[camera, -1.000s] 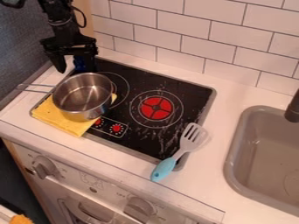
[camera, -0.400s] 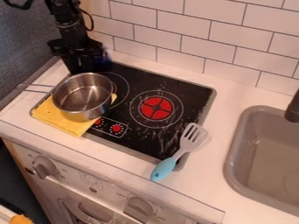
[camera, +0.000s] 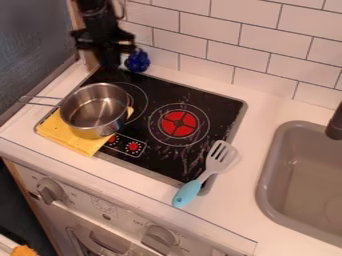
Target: Get the blue object and place it at the left side of the spatula
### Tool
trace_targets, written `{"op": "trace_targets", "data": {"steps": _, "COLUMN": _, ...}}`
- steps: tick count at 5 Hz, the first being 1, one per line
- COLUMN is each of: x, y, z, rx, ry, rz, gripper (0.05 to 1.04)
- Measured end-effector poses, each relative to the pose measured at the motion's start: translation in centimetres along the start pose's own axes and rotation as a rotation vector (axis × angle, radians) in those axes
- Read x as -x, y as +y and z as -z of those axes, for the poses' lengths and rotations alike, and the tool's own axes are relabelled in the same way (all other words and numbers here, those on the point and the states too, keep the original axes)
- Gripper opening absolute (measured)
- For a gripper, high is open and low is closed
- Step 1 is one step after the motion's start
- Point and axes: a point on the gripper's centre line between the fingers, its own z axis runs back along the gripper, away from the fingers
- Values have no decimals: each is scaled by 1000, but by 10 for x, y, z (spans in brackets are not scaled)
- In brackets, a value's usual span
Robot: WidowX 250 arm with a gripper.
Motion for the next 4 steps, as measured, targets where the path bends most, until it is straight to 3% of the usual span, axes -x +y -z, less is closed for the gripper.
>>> {"op": "trace_targets", "data": {"steps": 1, "x": -4, "y": -9, "z": -8, "rx": 12, "ry": -16, "rz": 19, "gripper": 84}}
{"op": "trace_targets", "data": {"steps": 2, "x": -13, "y": -9, "z": -12, "rx": 15, "ry": -37, "rz": 13, "gripper": 235}}
{"op": "trace_targets", "data": {"steps": 3, "x": -22, "y": -2, "z": 6, "rx": 10, "ry": -7, "rz": 4, "gripper": 491}}
{"op": "trace_targets", "data": {"steps": 4, "x": -38, "y": 3, "z": 11, "rx": -1, "ry": -17, "rz": 14, "gripper": 784}}
